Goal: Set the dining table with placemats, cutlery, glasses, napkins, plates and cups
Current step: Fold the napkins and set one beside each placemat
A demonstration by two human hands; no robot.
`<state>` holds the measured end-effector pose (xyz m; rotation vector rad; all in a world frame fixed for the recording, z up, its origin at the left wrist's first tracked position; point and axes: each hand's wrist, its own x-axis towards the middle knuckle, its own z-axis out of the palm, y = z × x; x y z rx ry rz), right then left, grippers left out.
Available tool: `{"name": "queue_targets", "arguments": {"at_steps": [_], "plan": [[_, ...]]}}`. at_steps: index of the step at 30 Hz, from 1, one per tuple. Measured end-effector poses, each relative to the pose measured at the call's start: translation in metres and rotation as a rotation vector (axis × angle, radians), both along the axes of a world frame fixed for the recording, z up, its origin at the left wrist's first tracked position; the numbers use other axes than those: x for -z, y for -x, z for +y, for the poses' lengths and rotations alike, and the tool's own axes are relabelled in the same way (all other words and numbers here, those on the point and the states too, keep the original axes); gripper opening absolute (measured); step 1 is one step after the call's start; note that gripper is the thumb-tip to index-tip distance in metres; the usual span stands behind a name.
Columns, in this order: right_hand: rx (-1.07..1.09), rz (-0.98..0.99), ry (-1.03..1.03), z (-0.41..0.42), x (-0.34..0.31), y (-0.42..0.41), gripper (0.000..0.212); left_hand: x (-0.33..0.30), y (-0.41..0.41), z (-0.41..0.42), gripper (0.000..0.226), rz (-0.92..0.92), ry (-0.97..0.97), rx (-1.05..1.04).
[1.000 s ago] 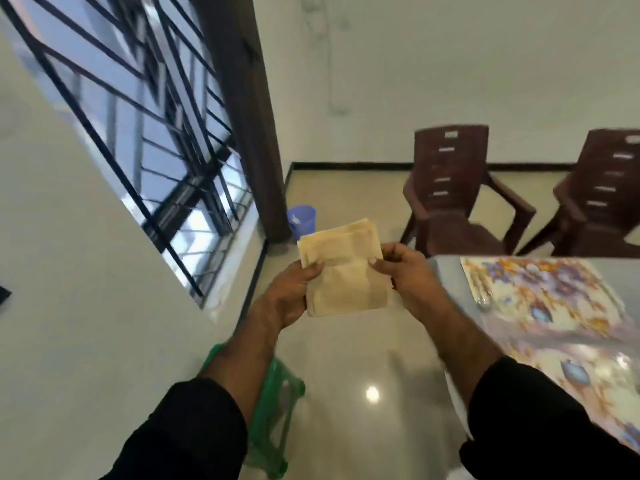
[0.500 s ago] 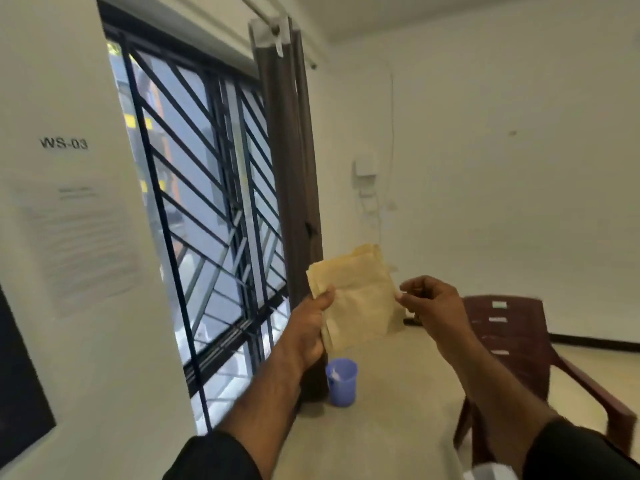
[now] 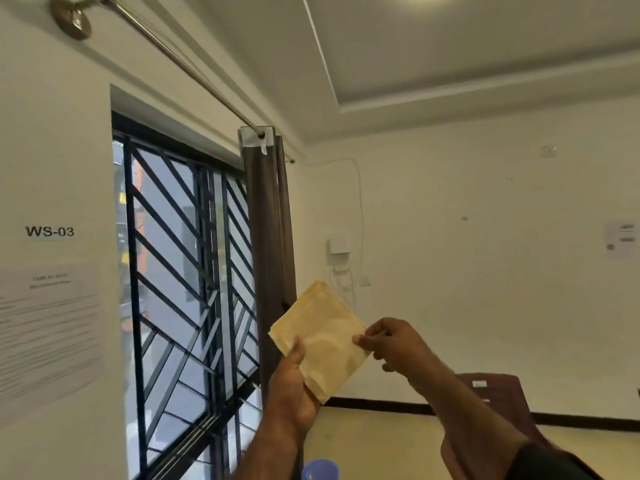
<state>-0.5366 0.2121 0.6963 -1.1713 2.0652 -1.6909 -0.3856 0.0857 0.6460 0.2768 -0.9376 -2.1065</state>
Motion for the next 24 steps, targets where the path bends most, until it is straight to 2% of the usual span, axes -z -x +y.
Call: {"name": "queue_targets", "arguments": {"at_steps": [2,5,11,15,17,18,22,24], "plan": [[0.049,-0.047,-0.028,-0.002,0.000,-0.007,0.037,0.003,-0.006,-0.004,0.043,0.009,-0.021,-0.006],[0.000,-0.128,-0.041,-0.003,0.002,-0.011,0.034,0.004,-0.014,-0.008,0.040,0.038,-0.061,-0.003],[0.019,-0.058,0.050,-0.008,-0.011,-0.025,0.031,0.016,-0.028,-0.005,0.022,0.157,-0.164,-0.013],[0.016,-0.016,0.017,-0.009,-0.011,-0.028,0.024,0.027,-0.031,-0.001,0.020,0.178,-0.224,-0.018],[0.023,-0.040,0.034,-0.009,-0.007,-0.028,0.018,0.038,-0.028,0.001,0.029,0.185,-0.252,-0.008],[0.020,-0.073,0.044,-0.008,-0.004,-0.030,0.019,0.043,-0.025,0.002,0.034,0.183,-0.263,-0.009],[-0.072,-0.270,-0.046,-0.006,0.014,-0.036,0.051,0.055,-0.025,0.012,0.044,0.207,-0.247,0.023],[-0.167,-0.394,-0.041,-0.005,0.021,-0.039,0.049,0.057,-0.027,0.017,0.042,0.216,-0.215,0.061]]}}
